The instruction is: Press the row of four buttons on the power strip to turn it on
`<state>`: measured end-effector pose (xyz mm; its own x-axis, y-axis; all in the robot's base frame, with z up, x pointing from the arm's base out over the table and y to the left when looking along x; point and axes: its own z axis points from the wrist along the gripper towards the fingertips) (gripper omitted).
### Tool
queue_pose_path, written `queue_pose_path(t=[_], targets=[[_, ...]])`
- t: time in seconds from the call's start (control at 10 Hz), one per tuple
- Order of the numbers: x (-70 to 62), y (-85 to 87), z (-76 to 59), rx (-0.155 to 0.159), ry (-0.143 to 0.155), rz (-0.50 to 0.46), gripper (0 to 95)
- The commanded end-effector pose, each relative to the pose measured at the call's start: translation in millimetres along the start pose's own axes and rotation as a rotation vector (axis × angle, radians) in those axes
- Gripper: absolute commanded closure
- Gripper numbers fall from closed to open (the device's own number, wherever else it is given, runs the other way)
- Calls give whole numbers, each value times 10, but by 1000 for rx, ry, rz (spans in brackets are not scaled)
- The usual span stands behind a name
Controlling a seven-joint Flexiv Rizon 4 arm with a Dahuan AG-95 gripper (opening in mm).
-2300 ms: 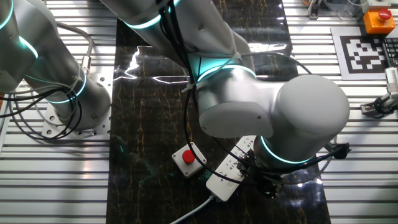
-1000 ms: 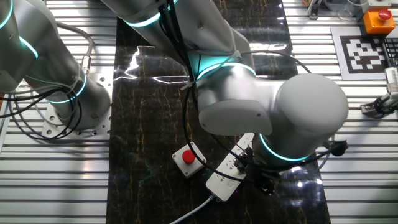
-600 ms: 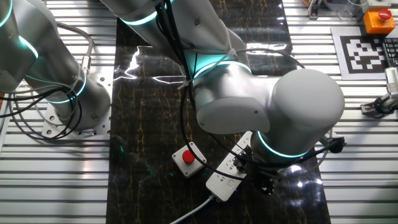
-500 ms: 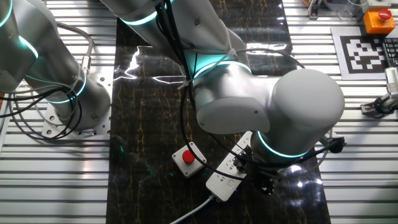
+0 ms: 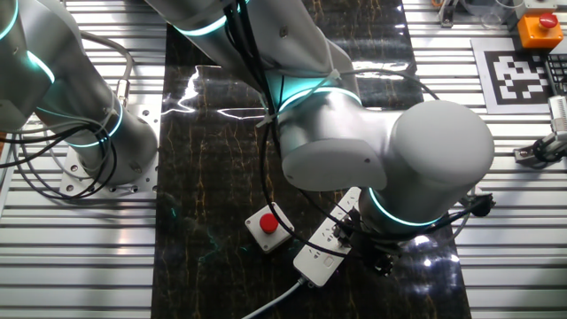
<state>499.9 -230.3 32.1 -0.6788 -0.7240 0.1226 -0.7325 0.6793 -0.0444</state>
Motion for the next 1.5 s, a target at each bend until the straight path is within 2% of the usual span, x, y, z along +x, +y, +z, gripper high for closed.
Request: queue_pose_path(t=[0.1, 0.3, 0.8, 1.3, 1.5], targets=[[-4, 3, 146, -4, -6, 0, 380], [0, 1, 112, -5, -2, 5, 380], [-9, -1, 169, -2, -18, -16, 380], [-7, -1, 159, -8, -19, -12, 380], [9, 1, 31, -14, -9, -7, 380]])
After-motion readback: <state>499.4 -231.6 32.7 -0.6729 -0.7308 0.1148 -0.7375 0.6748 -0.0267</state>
